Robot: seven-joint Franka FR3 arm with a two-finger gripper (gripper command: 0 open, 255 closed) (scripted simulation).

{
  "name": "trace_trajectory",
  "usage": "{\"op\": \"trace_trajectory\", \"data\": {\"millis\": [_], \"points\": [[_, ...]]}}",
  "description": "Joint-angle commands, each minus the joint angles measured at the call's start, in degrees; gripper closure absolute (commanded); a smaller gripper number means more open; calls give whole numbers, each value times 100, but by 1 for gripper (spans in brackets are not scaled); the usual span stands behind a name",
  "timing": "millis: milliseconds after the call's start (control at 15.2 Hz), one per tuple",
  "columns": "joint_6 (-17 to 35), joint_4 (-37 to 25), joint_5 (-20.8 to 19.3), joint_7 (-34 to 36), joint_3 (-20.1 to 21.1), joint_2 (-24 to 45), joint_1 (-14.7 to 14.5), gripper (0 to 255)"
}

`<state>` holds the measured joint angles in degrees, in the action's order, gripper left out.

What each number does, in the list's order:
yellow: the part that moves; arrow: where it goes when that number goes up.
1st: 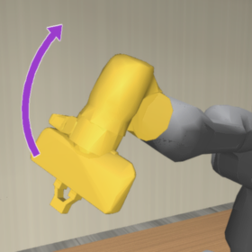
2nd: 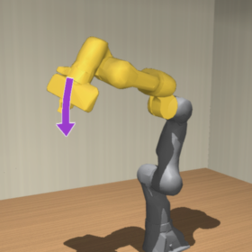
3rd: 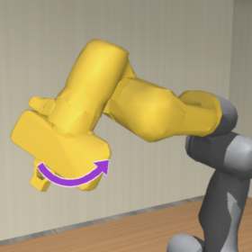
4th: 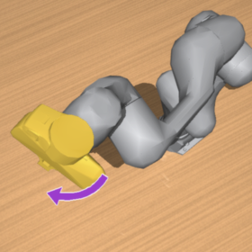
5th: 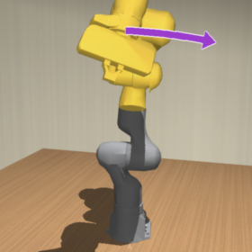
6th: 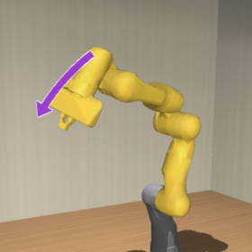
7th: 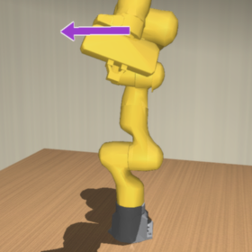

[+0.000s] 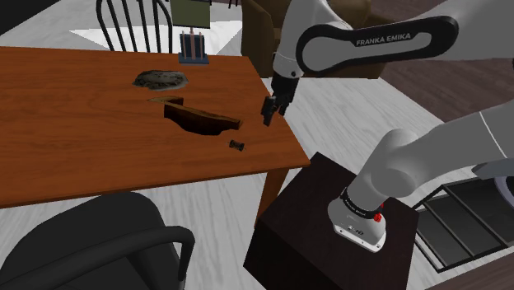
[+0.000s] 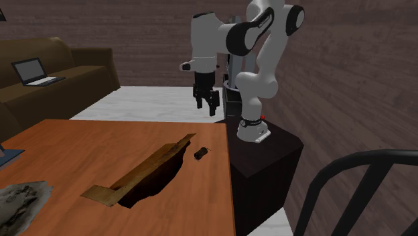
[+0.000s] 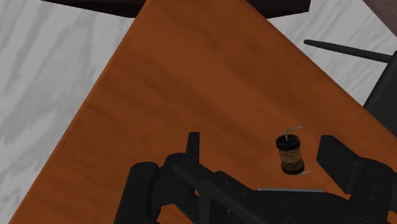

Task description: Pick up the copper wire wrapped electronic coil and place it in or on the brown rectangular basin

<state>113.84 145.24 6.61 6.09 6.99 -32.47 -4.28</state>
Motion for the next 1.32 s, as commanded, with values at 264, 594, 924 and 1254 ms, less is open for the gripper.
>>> {"op": "trace_trajectory", "data": {"millis": [264,594,924,1254], "points": [[1097,-78,137,458,459,1061,-157,0],[1796,-257,77,783,729,1882,-211,0],[2231,-102,42,818,771,2164,-208,0],[2369,-61,26,832,784,2261,-206,0]]}}
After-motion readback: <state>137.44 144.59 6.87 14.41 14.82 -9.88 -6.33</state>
